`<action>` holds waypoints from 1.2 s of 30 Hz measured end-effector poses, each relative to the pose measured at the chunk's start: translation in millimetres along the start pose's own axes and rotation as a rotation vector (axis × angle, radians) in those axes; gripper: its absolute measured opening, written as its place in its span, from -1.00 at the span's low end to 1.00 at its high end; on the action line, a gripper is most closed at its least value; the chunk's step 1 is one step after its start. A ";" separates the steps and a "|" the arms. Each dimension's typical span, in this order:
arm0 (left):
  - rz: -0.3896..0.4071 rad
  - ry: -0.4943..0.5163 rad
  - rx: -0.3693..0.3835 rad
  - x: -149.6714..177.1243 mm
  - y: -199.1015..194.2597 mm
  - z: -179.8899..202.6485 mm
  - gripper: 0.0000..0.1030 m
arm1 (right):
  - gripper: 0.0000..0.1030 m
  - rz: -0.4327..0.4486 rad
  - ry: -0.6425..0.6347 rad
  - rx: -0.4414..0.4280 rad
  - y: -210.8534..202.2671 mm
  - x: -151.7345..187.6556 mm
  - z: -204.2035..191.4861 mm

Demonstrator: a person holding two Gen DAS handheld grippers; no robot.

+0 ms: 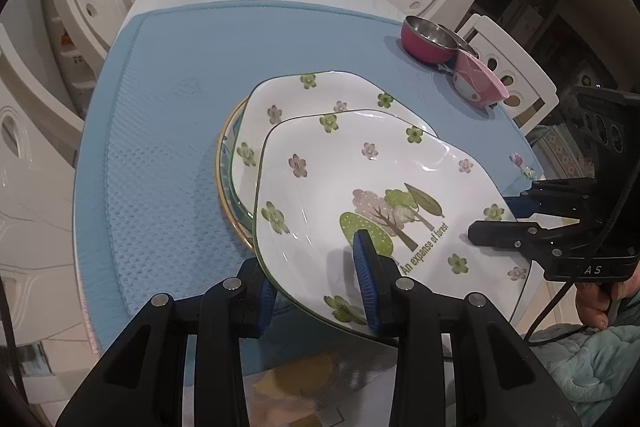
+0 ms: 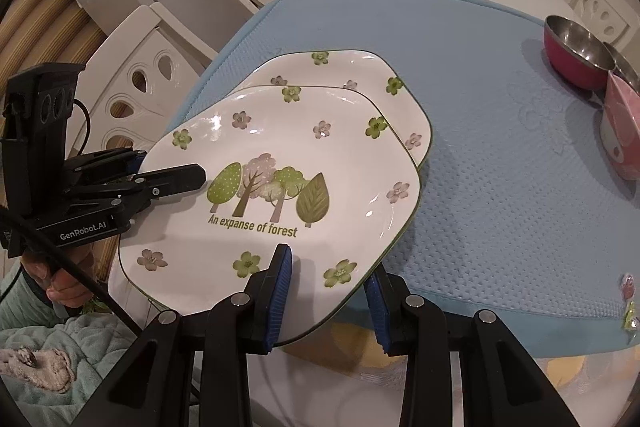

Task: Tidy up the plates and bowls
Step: 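Lower the smaller tree-printed plate onto the stack and open both grippers, then move both grippers to the pink cartoon bowl and grasp its rim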

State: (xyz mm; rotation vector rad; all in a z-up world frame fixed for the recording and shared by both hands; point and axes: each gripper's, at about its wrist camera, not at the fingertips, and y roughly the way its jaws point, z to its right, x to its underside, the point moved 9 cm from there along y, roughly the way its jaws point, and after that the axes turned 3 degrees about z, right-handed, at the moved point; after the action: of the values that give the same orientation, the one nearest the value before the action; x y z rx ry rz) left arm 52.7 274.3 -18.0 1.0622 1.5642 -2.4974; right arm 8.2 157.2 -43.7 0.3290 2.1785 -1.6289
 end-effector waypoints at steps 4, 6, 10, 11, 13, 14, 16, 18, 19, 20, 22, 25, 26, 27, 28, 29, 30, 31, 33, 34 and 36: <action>-0.012 -0.001 -0.012 -3.1 2.7 -4.3 -0.38 | -0.33 -0.010 0.023 -0.005 -1.0 -1.1 -0.1; -0.019 0.013 -0.030 -6.4 4.5 -6.8 -0.40 | -0.33 -0.007 0.030 -0.018 -3.0 -1.6 -0.9; -0.045 0.031 -0.061 -9.6 5.0 -10.7 -0.35 | -0.33 -0.006 0.012 -0.021 -6.9 -1.0 -4.7; -0.046 0.034 -0.080 -11.8 3.3 -13.3 -0.34 | -0.33 -0.006 0.008 -0.023 -8.4 -0.7 -5.4; -0.022 0.029 -0.123 -20.1 -4.9 -22.5 -0.31 | -0.33 0.003 -0.013 -0.035 -15.3 -0.2 -10.7; -0.006 0.016 -0.130 -24.6 -9.5 -26.8 -0.24 | -0.33 0.011 -0.026 -0.034 -19.2 -0.5 -12.8; 0.025 -0.013 -0.137 -34.1 -18.1 -37.0 -0.22 | -0.33 0.018 -0.033 -0.023 -21.8 -2.2 -12.5; 0.025 -0.023 -0.139 -39.3 -18.4 -43.4 -0.22 | -0.33 0.031 -0.010 -0.012 -22.9 -5.5 -5.6; 0.020 -0.026 -0.148 -41.5 -16.0 -45.6 -0.22 | -0.33 0.035 0.011 -0.010 -23.7 -6.8 -0.6; 0.017 -0.027 -0.156 -43.3 -14.3 -46.6 -0.22 | -0.33 0.040 0.038 -0.013 -24.6 -8.4 4.9; 0.019 -0.033 -0.153 -47.6 -12.5 -44.4 -0.22 | -0.33 0.060 0.083 -0.008 -29.3 -10.9 15.9; 0.032 -0.033 -0.137 -51.7 -14.0 -37.9 -0.22 | -0.33 0.076 0.141 0.032 -29.2 -17.5 34.2; 0.033 -0.029 -0.136 -53.2 -13.8 -35.7 -0.22 | -0.33 0.077 0.167 0.053 -25.9 -20.8 42.1; 0.032 -0.025 -0.135 -54.4 -13.3 -33.2 -0.22 | -0.33 0.073 0.187 0.071 -21.9 -23.7 48.2; 0.031 -0.022 -0.135 -55.2 -13.2 -32.1 -0.22 | -0.33 0.069 0.210 0.072 -16.9 -27.6 53.3; 0.032 -0.021 -0.136 -56.0 -13.1 -31.1 -0.22 | -0.33 0.066 0.229 0.067 -13.3 -30.9 55.6; 0.032 -0.022 -0.137 -56.8 -13.2 -30.9 -0.22 | -0.33 0.060 0.257 0.064 -8.0 -35.6 60.3; 0.031 -0.024 -0.139 -57.0 -13.4 -30.8 -0.22 | -0.33 0.055 0.279 0.059 -4.9 -38.0 63.5; 0.036 -0.031 -0.137 -58.5 -16.0 -30.8 -0.22 | -0.33 0.064 0.317 0.033 -3.4 -43.4 67.1; 0.037 -0.039 -0.135 -59.7 -17.1 -31.0 -0.22 | -0.33 0.066 0.331 0.026 -2.9 -45.4 68.0; 0.034 -0.058 -0.127 -61.6 -18.0 -32.2 -0.22 | -0.33 0.059 0.348 0.020 -0.5 -49.7 70.0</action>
State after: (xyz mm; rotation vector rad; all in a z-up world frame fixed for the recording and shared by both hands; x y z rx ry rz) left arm 111.2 288.7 21.1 0.9829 1.6488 -2.3484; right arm 64.6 92.7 -38.0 0.7235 2.3726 -1.6627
